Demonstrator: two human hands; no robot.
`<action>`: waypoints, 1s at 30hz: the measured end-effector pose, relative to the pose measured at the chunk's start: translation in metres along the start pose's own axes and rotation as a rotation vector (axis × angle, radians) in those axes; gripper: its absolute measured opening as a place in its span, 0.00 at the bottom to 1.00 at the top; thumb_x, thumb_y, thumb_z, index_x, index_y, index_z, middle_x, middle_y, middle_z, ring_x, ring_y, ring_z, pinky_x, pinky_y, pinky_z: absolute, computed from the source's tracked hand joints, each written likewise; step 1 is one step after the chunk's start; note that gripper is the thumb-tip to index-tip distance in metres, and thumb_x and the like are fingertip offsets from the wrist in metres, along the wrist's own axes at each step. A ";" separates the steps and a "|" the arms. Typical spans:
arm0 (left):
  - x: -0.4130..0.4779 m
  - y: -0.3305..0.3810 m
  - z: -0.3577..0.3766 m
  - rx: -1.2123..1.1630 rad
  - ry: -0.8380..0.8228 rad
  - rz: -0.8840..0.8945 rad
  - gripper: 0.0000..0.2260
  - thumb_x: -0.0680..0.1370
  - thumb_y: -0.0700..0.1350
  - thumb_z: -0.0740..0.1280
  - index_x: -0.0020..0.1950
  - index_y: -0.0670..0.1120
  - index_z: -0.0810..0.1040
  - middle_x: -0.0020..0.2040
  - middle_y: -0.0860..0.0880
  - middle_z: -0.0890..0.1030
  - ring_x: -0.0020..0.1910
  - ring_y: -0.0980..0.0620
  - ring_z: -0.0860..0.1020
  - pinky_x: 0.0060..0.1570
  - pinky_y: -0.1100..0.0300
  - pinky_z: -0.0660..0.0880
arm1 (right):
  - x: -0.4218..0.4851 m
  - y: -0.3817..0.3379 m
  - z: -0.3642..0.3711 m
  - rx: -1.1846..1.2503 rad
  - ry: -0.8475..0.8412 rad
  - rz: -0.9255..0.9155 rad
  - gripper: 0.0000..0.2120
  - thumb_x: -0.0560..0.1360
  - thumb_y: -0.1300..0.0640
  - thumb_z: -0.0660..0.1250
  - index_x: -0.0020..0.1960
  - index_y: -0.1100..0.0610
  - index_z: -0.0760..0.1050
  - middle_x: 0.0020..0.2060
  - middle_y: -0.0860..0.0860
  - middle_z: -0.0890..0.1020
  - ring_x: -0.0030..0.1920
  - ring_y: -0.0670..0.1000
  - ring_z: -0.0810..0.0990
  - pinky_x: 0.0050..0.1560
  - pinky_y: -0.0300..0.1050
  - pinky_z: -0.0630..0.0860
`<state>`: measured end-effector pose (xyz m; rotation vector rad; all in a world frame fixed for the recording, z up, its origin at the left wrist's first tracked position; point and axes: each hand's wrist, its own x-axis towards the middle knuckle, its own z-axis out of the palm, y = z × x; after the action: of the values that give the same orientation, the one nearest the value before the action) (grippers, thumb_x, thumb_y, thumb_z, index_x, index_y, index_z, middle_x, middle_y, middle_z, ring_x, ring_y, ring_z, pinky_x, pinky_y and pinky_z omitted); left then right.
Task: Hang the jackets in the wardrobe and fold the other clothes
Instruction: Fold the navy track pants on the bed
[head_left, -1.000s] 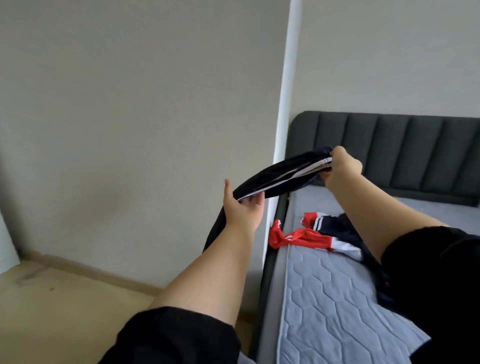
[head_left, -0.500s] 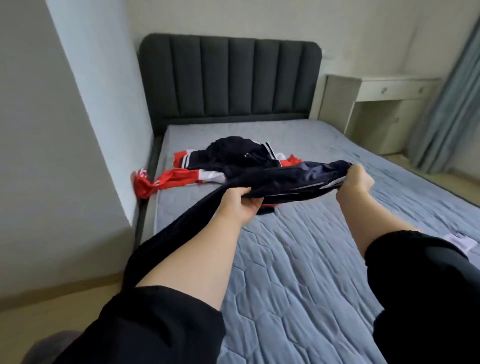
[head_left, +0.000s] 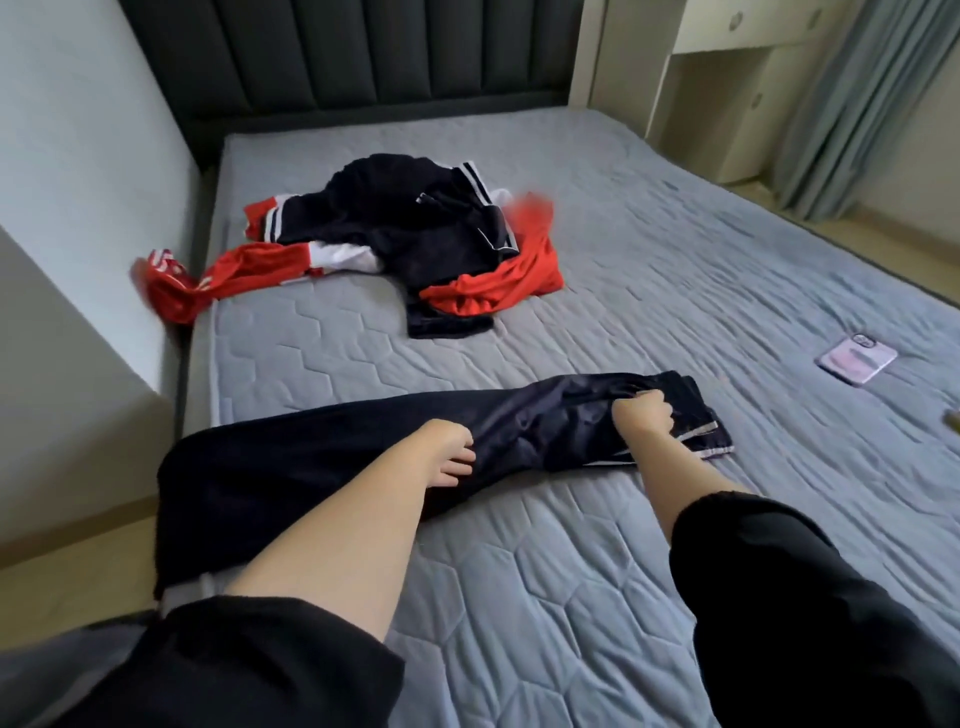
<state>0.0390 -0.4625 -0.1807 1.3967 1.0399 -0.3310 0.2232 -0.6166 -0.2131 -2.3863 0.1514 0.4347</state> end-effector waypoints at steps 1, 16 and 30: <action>0.003 -0.003 -0.007 0.063 0.039 -0.009 0.16 0.82 0.41 0.54 0.70 0.39 0.66 0.69 0.43 0.71 0.67 0.45 0.70 0.63 0.52 0.67 | -0.003 0.000 0.014 -0.071 -0.026 -0.068 0.23 0.76 0.58 0.60 0.69 0.62 0.63 0.69 0.61 0.65 0.69 0.62 0.64 0.67 0.52 0.62; 0.047 -0.085 -0.030 1.442 0.281 0.266 0.44 0.74 0.42 0.67 0.76 0.58 0.36 0.77 0.48 0.35 0.76 0.44 0.36 0.69 0.34 0.48 | -0.019 0.053 0.088 -1.039 -0.079 -0.902 0.29 0.76 0.59 0.59 0.76 0.53 0.55 0.73 0.54 0.60 0.73 0.54 0.57 0.71 0.57 0.52; 0.046 -0.047 0.047 1.109 -0.236 0.541 0.26 0.82 0.46 0.55 0.78 0.51 0.48 0.78 0.49 0.49 0.77 0.50 0.45 0.73 0.51 0.47 | 0.030 0.087 -0.015 -1.411 0.069 -0.414 0.21 0.79 0.58 0.53 0.72 0.54 0.61 0.70 0.55 0.64 0.69 0.57 0.62 0.68 0.57 0.58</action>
<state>0.0475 -0.4980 -0.2528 2.4673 0.1829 -0.6969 0.2356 -0.6918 -0.2666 -3.6421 -0.8989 0.2651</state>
